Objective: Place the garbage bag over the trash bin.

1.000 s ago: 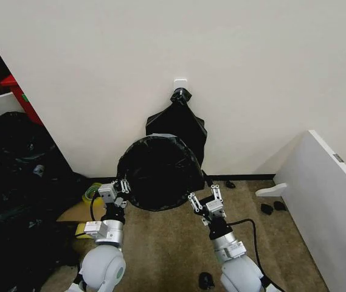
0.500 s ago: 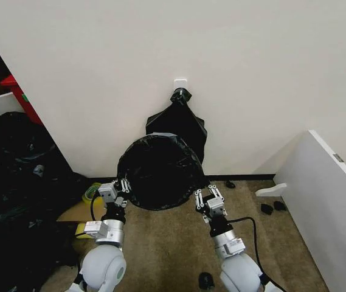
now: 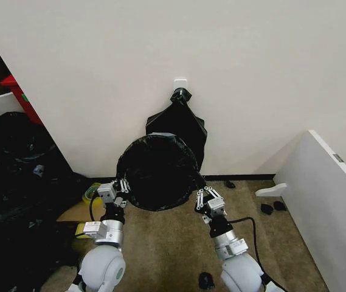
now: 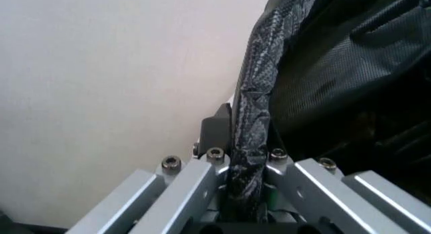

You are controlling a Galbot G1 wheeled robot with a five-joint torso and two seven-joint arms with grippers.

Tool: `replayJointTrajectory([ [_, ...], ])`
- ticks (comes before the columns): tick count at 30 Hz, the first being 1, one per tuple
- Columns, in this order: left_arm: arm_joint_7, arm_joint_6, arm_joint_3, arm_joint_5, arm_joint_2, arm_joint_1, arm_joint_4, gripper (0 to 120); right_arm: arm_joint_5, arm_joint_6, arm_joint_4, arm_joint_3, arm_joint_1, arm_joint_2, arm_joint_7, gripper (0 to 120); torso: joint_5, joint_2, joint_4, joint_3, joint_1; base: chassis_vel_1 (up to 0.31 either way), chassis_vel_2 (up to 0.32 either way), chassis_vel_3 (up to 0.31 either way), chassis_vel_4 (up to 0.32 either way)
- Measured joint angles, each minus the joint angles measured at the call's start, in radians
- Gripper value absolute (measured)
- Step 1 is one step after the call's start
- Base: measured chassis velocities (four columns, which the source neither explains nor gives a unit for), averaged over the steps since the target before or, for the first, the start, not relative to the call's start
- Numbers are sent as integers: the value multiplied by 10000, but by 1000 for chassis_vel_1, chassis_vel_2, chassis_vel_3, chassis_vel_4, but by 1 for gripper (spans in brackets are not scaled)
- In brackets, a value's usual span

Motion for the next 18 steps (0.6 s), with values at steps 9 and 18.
replayJointTrajectory([
  [9, 29, 55, -77, -34, 206, -42, 86, 0, 2047, 839, -622, 462, 377, -208, -1762, 0, 1, 0, 1, 0, 0, 0, 0, 0, 0],
  [18, 57, 118, -110, -155, 326, -33, 72, 0, 3496, 1634, -1730, 750, 592, -431, -4357, 0, 1, 0, 0, 0, 0, 0, 0, 0, 0],
])
